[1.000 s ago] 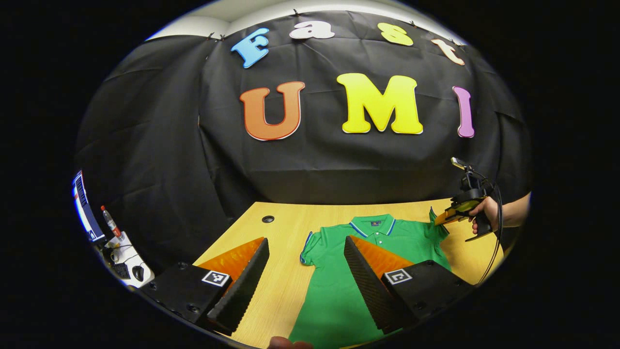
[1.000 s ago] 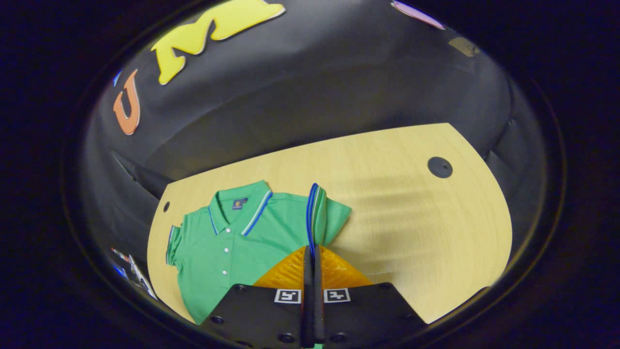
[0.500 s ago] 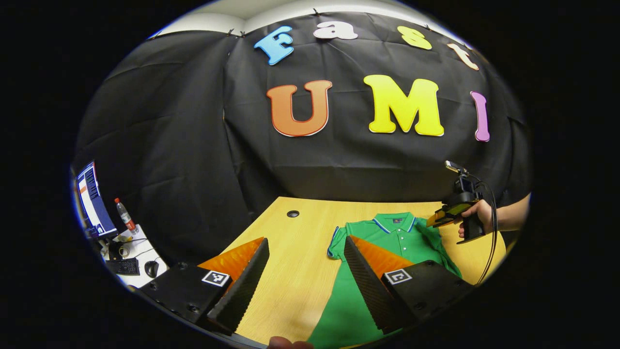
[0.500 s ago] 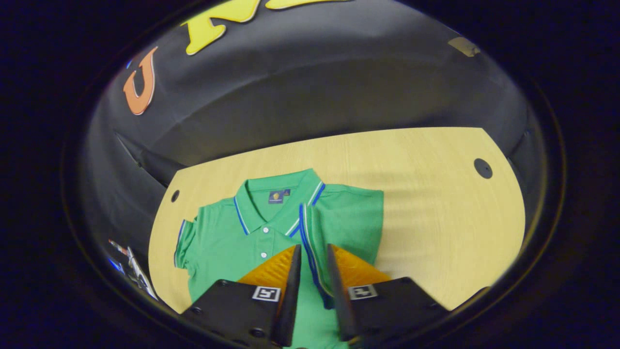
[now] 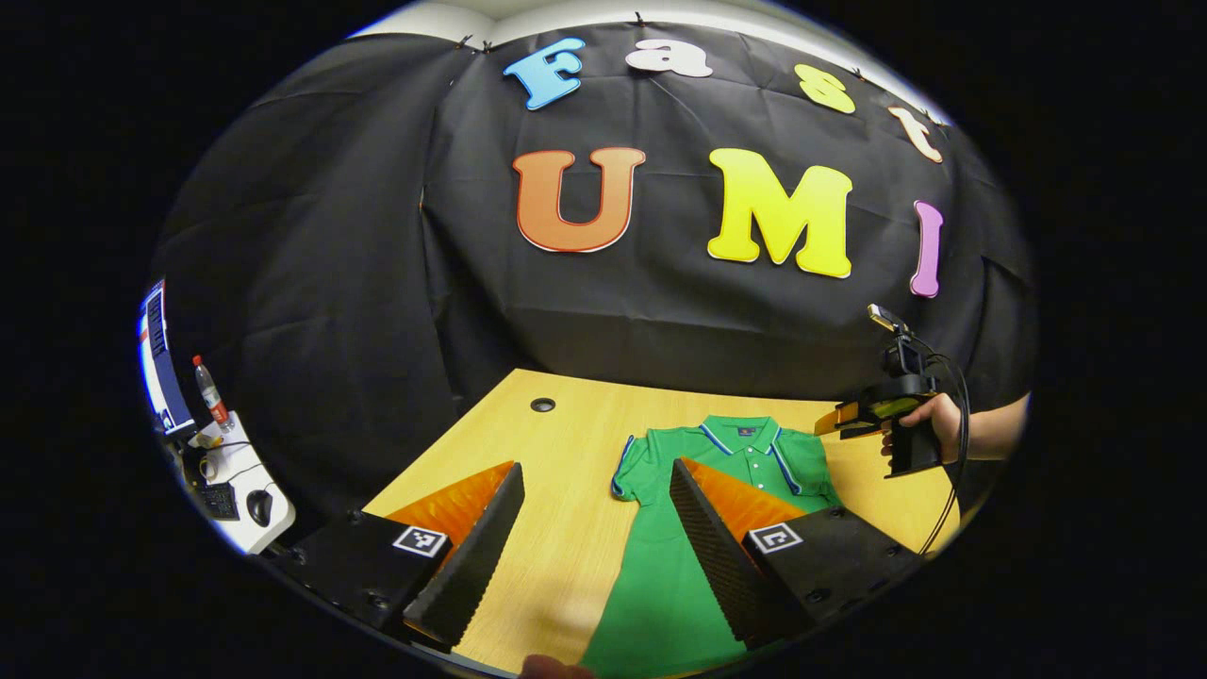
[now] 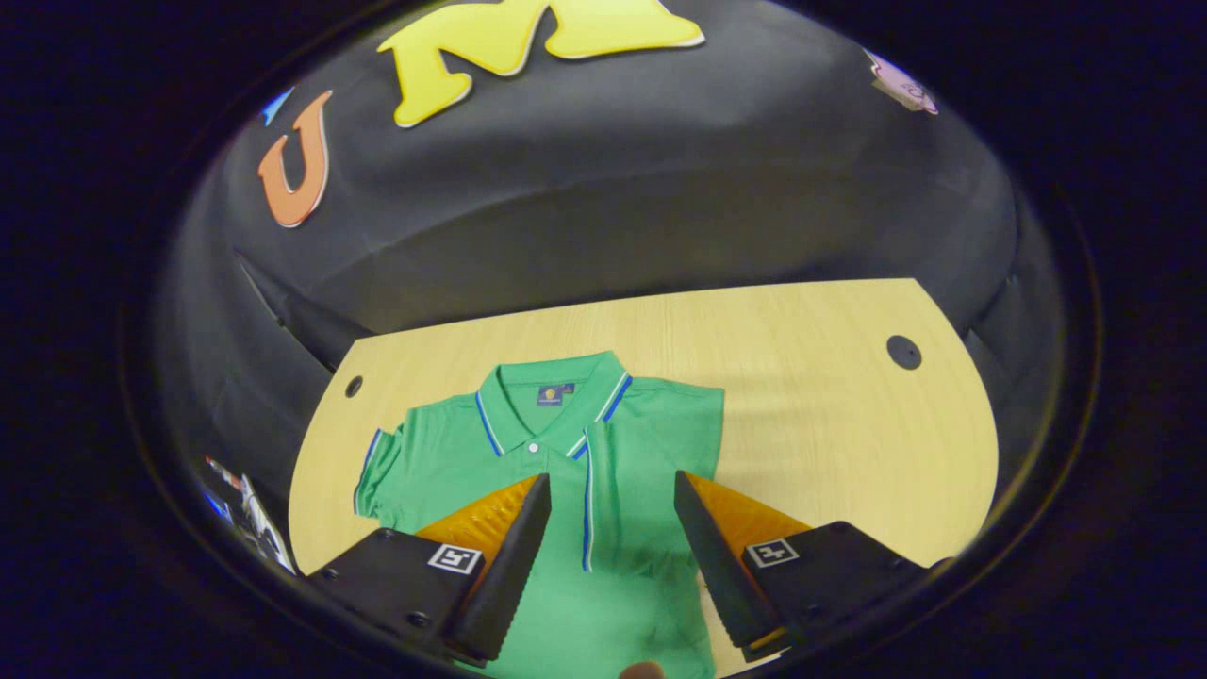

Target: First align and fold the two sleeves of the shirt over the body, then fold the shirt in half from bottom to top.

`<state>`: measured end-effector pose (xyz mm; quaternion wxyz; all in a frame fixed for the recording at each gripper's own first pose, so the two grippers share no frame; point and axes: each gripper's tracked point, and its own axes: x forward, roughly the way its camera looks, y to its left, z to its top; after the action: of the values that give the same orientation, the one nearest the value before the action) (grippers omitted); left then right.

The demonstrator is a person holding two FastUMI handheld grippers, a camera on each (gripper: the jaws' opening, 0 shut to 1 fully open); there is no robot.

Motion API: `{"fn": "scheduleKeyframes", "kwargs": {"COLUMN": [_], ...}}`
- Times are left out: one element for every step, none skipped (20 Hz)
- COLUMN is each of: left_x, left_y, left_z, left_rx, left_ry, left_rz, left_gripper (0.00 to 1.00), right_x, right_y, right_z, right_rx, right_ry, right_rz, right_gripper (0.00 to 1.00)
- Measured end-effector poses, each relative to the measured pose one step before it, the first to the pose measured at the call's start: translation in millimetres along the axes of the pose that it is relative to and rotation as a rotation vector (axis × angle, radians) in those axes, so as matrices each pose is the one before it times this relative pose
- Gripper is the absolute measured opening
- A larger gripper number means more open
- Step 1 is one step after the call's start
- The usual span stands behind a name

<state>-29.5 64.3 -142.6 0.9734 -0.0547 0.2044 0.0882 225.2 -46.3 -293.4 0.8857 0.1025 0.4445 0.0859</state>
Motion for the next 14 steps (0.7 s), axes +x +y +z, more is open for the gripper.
{"fn": "scheduleKeyframes", "kwargs": {"left_x": [4.79, 5.59, 6.99, 6.13, 7.31, 8.45, 9.90, 10.50, 8.68, 11.33, 13.04, 11.94, 12.18, 9.42], "left_y": [-1.67, -2.10, -3.64, -0.15, -0.56, -0.77, -0.59, -3.23, -2.51, 0.05, 2.16, 1.87, 3.07, 3.04], "left_z": [1.28, 0.59, -3.17, -0.53, -3.58, -3.46, -1.07, -1.36, -4.94, -2.58, -2.47, 0.73, 3.47, 2.27], "left_rx": [-0.00590, -0.00053, -0.00037, 0.00034, -0.00646, -0.01310, -0.00965, -0.00419, 0.00519, 0.01339, 0.01264, 0.00201, -0.00487, -0.01514], "left_ry": [0.00078, 0.00255, 0.01301, 0.01591, 0.01819, 0.01848, 0.02209, 0.01946, 0.02470, 0.02613, 0.02925, 0.02071, 0.01647, 0.01408], "left_rz": [-0.02485, -0.02595, -0.03842, -0.02398, -0.02228, -0.02353, -0.02145, -0.03414, -0.03242, -0.02798, -0.02735, -0.01962, -0.02026, -0.01690], "left_gripper": [1.00, 1.00, 1.00, 0.99, 1.00, 1.00, 1.00, 0.99, 0.99, 0.99, 0.99, 0.99, 0.99, 0.99], "right_x": [-14.36, -16.26, -18.20, -18.88, -22.76, -24.46, -24.46, -20.88, -18.05, -15.43, -13.96, -13.75, -13.54, -12.58], "right_y": [0.13, 1.06, 0.09, 0.26, 6.81, 7.70, 6.51, 4.09, -0.50, -1.83, -2.63, -1.65, -0.57, -3.14], "right_z": [-0.45, 2.01, 5.37, 5.60, 3.50, 5.25, 3.72, -0.01, -0.50, -3.87, -4.54, -4.28, -3.68, -4.13], "right_rx": [-0.02679, -0.04365, -0.06086, -0.06625, -0.04681, -0.02326, -0.01011, -0.00895, -0.00463, 0.00210, 0.01139, 0.01506, 0.01548, -0.00434], "right_ry": [-0.01575, -0.03480, -0.04890, -0.04790, -0.04126, -0.03770, -0.02813, -0.02351, -0.01592, -0.00685, 0.00114, 0.00386, -0.00112, -0.00381], "right_rz": [-0.00779, -0.00608, -0.01513, -0.01325, 0.00344, 0.01026, 0.01191, 0.00360, -0.00599, -0.01039, -0.00724, -0.00254, 0.00489, -0.00499], "right_gripper": [0.79, 0.86, 0.94, 0.91, 0.91, 0.91, 0.87, 0.92, 0.95, 0.95, 0.95, 0.93, 0.93, 0.95]}}
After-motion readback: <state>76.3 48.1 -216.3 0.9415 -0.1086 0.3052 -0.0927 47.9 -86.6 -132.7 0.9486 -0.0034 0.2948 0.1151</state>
